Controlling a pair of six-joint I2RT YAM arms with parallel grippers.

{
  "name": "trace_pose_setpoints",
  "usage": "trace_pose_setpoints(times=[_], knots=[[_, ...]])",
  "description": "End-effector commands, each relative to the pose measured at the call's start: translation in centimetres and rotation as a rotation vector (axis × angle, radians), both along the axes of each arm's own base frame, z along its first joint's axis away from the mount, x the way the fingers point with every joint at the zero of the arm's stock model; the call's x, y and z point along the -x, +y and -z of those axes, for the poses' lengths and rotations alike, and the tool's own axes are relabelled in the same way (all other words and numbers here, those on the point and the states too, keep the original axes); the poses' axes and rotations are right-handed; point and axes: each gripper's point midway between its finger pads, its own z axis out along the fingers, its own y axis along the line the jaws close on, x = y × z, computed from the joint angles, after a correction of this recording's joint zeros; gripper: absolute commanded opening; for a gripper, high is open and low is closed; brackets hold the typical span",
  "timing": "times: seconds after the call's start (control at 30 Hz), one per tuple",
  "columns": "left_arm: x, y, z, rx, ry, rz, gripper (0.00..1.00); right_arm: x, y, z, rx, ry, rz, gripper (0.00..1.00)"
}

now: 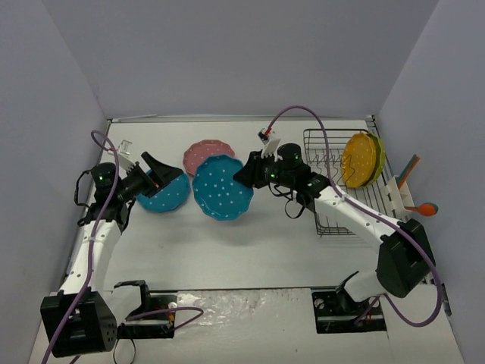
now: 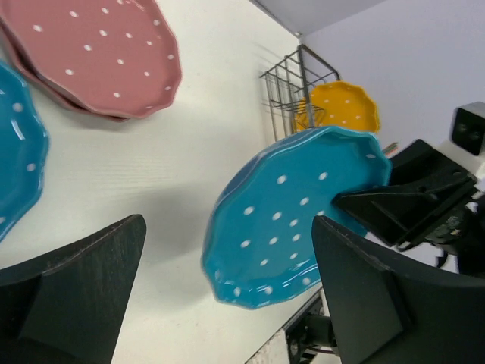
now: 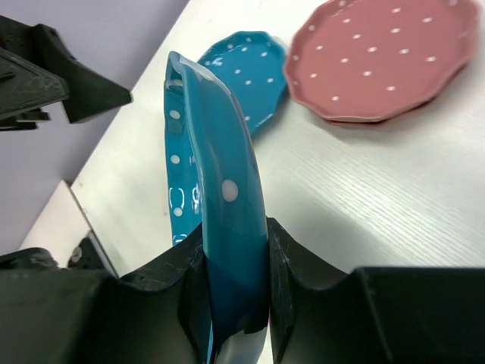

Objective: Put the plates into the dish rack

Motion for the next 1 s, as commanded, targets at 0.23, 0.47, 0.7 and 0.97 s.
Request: trace_pose_setpoints(times=[0.23, 0.47, 0.7, 0.97], knots=[[1.1, 6.9, 1.4, -0.465, 0.103, -0.231, 0.95, -5.1, -16.4, -15.0, 0.216, -0.517, 0.502, 0.0], [2.4, 11.7, 3.9, -0.681, 0.238, -0.391, 0.97, -6.3, -28.0, -17.2, 0.646, -0.627, 0.898, 0.0], [3.1, 13.0, 5.3, -0.739, 0.283, -0.434, 0.97, -8.2, -34.8, -17.5, 0.781, -0.617, 1.048, 0.0], [2.9, 12.6, 6.0, -0.732, 0.303, -0.408, 0.97, -11.6, -38.0, -14.6, 0.836, -0.553, 1.073, 0.0]])
